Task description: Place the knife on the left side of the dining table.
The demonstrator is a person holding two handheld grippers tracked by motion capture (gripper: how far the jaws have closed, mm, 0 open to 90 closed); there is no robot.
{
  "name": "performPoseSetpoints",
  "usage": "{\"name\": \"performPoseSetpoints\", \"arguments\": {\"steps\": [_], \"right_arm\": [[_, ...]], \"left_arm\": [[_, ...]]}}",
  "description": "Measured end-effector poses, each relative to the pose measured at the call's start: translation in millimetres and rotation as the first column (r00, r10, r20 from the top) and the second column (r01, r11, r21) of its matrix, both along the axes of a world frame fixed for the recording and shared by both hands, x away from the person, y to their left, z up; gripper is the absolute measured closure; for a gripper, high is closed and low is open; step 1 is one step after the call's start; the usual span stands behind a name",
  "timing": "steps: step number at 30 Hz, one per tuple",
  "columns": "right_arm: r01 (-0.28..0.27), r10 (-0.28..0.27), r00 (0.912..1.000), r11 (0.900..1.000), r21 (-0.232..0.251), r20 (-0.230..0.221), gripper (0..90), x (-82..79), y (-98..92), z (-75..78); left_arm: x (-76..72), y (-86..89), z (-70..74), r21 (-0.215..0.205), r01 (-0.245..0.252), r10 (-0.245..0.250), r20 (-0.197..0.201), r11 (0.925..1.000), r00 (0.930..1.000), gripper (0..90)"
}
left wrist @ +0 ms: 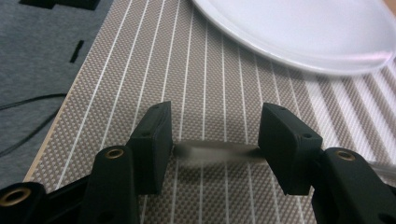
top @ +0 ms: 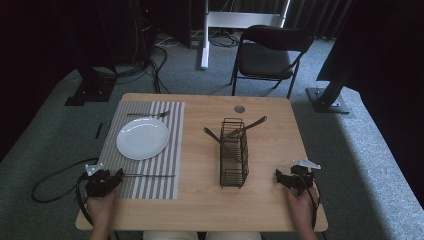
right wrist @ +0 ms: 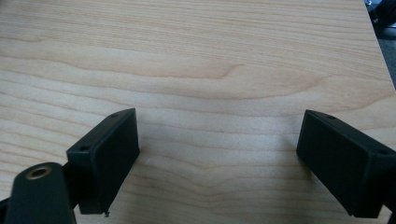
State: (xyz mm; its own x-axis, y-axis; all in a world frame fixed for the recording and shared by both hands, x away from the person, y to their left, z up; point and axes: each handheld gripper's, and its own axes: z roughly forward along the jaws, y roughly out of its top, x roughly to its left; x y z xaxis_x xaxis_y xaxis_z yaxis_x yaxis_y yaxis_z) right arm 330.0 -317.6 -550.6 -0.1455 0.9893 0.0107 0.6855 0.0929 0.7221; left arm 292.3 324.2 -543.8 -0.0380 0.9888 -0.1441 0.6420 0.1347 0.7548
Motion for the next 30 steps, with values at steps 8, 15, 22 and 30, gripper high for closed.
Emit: {"name": "performPoseSetpoints", "arguments": {"steps": [8,15,22,30], "right_arm": [[0.000,0.000,1.0000,1.000,0.000,0.000,12.0,0.0,0.0,0.0],[0.000,0.000,1.0000,1.000,0.000,0.000,12.0,0.0,0.0,0.0],[0.000,0.000,1.0000,1.000,0.000,0.000,12.0,0.0,0.0,0.0],[0.000,0.000,1.0000,1.000,0.000,0.000,12.0,0.0,0.0,0.0]], "left_arm": [[-11.7,0.7,1.7,-0.028,0.032,-0.030,0.059,0.9991,0.9978,39.1],[-26.9,-14.7,3.3,0.029,0.100,-0.102,0.110,0.9946,0.9886,22.4],[-32.5,-20.5,6.0,0.023,0.129,-0.131,0.130,0.9914,0.9829,10.5],[-32.4,-22.6,3.2,0.057,0.163,-0.168,0.091,0.9850,0.9816,0.0]]}}
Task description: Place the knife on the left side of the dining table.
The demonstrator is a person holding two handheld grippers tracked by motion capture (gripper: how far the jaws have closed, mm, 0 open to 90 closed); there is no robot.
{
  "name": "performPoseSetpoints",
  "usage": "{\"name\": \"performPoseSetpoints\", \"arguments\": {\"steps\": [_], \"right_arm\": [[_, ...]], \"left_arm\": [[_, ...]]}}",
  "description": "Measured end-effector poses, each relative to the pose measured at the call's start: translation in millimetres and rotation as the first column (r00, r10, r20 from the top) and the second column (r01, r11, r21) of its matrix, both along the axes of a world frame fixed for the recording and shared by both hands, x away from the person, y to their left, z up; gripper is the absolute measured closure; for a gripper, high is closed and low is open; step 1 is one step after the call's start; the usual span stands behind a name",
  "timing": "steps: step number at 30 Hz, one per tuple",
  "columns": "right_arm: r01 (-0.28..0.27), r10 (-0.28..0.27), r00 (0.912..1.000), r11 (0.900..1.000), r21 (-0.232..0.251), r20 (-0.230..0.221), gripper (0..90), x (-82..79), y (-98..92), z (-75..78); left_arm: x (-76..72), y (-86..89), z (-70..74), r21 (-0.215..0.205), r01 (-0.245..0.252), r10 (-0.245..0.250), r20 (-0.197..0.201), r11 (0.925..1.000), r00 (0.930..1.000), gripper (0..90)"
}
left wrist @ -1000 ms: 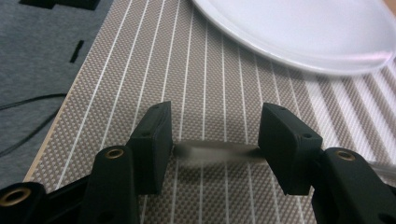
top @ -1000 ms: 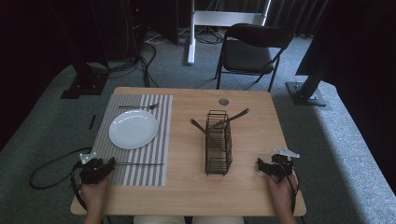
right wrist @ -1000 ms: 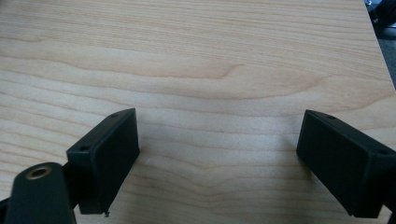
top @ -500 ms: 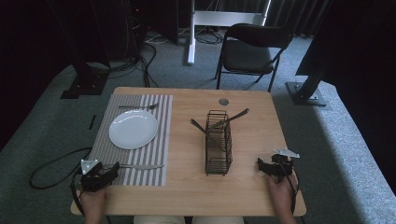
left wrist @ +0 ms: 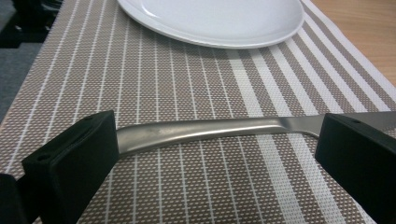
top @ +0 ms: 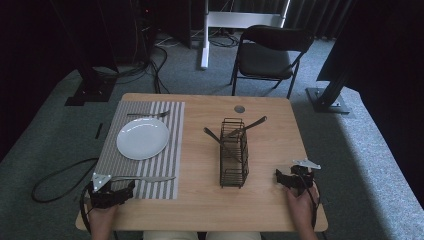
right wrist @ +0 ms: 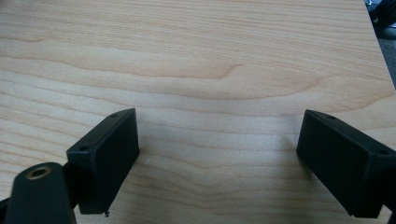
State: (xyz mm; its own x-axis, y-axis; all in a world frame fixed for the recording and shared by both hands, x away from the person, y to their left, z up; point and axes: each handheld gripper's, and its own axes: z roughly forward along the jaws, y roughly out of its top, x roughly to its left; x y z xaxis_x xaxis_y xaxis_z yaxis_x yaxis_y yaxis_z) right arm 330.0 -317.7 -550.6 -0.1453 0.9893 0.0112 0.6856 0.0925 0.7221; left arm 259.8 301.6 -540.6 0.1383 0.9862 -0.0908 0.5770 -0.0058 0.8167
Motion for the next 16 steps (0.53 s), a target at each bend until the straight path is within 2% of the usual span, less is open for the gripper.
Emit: {"name": "performPoseSetpoints", "arguments": {"steps": [3,6,9,12,16], "right_arm": [[0.001,-0.001,1.0000,1.000,0.001,0.000,11.9,0.0,0.0,0.0],[0.001,-0.001,1.0000,1.000,0.001,0.000,11.9,0.1,0.0,0.0],[0.005,-0.005,1.0000,1.000,0.001,0.000,11.8,0.2,0.1,0.0],[0.006,-0.006,1.0000,1.000,0.001,-0.001,11.8,0.3,0.1,0.0],[0.008,-0.008,1.0000,1.000,0.001,-0.001,11.8,0.6,0.1,0.0]], "left_arm": [[0.7,-0.1,-0.2,0.025,-0.001,0.001,-0.002,0.9997,1.0000,0.0],[-0.1,0.8,0.5,0.032,-0.008,0.008,0.001,0.9995,1.0000,0.0],[-0.7,3.6,-0.8,0.032,-0.024,0.024,0.004,0.9992,0.9997,0.0],[-0.9,7.2,-0.6,0.013,-0.016,0.016,0.005,0.9998,0.9999,0.0],[-0.3,7.1,-1.1,0.017,-0.007,0.007,-0.009,0.9998,0.9999,0.0]]}}
